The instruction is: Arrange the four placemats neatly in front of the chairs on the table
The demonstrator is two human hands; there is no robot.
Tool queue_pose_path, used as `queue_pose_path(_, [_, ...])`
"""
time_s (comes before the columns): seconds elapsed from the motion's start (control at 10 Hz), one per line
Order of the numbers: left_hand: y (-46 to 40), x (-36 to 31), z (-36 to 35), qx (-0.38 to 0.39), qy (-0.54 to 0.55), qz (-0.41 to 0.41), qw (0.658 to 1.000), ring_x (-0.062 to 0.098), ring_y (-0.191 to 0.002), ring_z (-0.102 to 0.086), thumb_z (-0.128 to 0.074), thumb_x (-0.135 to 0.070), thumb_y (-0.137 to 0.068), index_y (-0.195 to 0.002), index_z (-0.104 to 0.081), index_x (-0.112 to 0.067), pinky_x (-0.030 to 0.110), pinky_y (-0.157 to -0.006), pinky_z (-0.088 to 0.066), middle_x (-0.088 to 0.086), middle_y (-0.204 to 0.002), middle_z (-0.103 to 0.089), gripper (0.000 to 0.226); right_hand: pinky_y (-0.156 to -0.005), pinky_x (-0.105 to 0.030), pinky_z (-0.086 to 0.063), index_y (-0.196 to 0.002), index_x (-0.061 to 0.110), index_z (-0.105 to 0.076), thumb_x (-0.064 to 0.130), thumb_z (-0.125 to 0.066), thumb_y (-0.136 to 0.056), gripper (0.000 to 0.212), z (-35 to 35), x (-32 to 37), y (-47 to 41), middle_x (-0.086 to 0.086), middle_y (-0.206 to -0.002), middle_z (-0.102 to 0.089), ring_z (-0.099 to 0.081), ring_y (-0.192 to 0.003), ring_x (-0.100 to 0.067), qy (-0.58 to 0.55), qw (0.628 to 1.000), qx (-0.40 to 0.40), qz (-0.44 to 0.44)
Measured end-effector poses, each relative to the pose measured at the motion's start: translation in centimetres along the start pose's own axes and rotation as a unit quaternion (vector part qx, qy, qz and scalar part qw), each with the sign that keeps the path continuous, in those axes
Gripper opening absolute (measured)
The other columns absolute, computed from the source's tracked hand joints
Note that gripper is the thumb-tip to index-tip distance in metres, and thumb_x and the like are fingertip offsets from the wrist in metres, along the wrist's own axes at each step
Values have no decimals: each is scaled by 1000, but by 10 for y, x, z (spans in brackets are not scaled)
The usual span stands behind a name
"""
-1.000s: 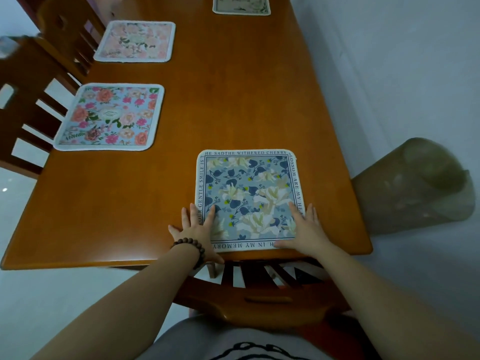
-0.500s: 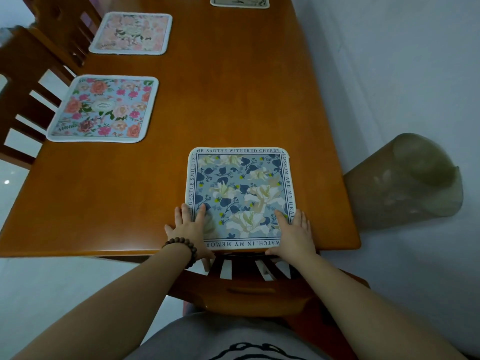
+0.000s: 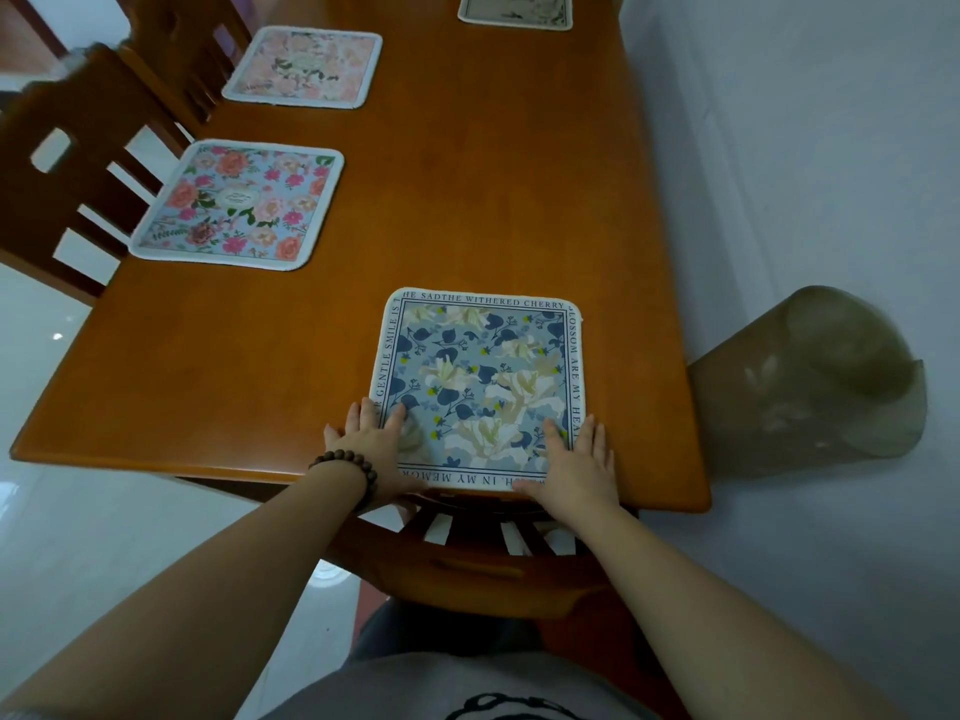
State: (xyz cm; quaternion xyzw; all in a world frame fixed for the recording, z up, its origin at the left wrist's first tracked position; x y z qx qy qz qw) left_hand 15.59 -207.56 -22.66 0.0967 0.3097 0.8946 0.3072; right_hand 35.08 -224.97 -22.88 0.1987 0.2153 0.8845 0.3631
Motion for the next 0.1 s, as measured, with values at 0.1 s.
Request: queue_pose_path(0.1, [8, -8, 7, -15, 24, -11, 1000, 29, -146, 3, -44, -80, -74, -151, 6, -28, 59, -113, -9, 8, -160, 3, 104, -116, -50, 0, -152, 30, -3, 65, -38, -90, 79, 16, 3, 4, -12, -159, 15, 16, -144, -32, -30, 999, -41, 18])
Point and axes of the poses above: each hand's wrist, its own y-axis away from the middle knuckle, its own z-axis out of the back of the hand, x = y × z, the point moved 9 cm from there along -y, towards the middle knuckle
